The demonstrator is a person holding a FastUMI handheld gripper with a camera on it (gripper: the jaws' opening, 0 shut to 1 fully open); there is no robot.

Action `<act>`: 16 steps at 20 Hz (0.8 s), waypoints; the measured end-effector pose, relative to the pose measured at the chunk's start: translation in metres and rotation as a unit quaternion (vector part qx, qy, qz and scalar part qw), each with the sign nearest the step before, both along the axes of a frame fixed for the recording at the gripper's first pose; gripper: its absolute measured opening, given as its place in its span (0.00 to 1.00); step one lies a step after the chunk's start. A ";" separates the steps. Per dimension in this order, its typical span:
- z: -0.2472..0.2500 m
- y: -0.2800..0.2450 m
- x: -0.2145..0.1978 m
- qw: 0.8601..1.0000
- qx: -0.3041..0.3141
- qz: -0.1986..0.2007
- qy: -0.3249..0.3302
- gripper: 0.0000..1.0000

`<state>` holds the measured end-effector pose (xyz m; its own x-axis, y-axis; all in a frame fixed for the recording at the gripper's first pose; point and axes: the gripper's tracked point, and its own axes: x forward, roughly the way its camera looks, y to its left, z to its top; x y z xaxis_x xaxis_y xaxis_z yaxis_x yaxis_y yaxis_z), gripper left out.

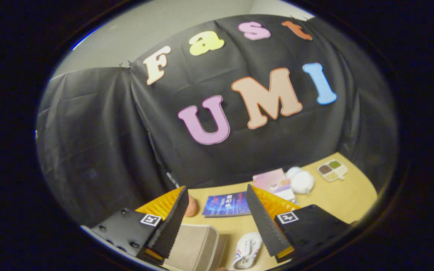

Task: Open the storage box then place both shoes into the box .Put the left shoe in first, then the right shoe, with the right side of both shoes facing outward in a uniform manner.

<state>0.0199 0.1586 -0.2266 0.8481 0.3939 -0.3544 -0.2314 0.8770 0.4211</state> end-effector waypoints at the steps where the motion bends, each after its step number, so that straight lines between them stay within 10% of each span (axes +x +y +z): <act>1: -0.020 0.006 -0.004 1.000 0.014 0.007 0.023 0.95; 16: -0.191 0.070 -0.072 0.956 0.179 0.049 0.227 0.96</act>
